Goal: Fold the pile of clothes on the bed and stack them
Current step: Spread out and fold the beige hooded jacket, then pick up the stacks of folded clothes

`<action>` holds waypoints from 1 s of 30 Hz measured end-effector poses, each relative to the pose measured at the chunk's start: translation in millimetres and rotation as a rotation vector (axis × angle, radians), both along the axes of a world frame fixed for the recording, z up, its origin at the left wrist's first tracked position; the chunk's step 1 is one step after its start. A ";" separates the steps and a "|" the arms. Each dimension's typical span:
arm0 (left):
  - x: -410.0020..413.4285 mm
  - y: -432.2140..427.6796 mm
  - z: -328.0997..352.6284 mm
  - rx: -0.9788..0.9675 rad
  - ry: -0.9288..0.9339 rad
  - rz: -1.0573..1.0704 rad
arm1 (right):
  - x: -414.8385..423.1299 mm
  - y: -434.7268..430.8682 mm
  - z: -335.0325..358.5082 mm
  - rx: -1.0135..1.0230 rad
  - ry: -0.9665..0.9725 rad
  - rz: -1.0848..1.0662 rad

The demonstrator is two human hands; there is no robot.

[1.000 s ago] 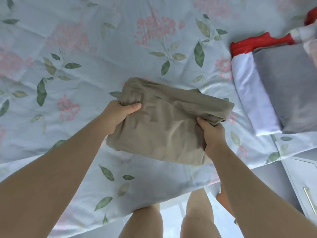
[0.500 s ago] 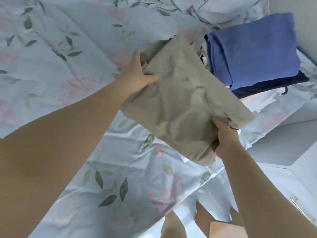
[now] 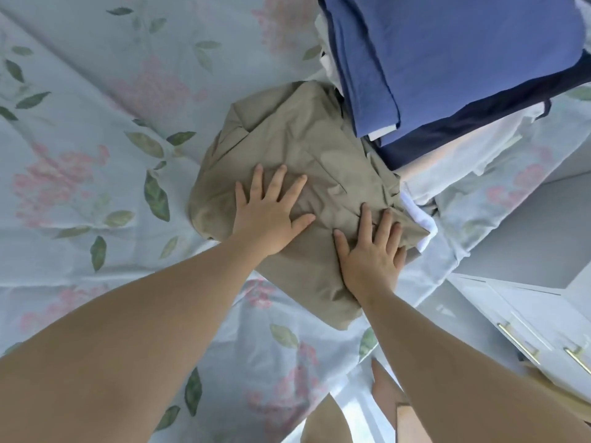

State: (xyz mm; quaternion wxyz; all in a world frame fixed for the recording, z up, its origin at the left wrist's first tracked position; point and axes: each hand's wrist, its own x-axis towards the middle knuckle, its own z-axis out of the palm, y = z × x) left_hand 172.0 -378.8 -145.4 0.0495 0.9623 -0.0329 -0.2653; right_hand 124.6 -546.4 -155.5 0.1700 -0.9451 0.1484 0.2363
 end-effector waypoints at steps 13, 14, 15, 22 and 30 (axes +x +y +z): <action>4.6 -8.2 -46.3 -0.033 -0.268 0.043 | 21.7 -0.9 -30.9 -0.006 0.054 0.026; 6.2 -7.8 -44.1 -0.024 -0.236 0.039 | 23.0 -1.6 -28.5 0.000 0.065 0.029; 7.8 -7.5 -41.6 -0.008 -0.182 0.036 | 25.0 -3.0 -26.3 0.009 0.081 0.032; 35.0 -9.2 -8.1 -0.134 0.167 0.228 | 42.7 -24.0 4.0 0.130 0.276 0.137; 126.9 -88.9 89.1 -1.316 0.061 1.467 | 149.6 -104.1 87.4 0.520 -0.452 -0.631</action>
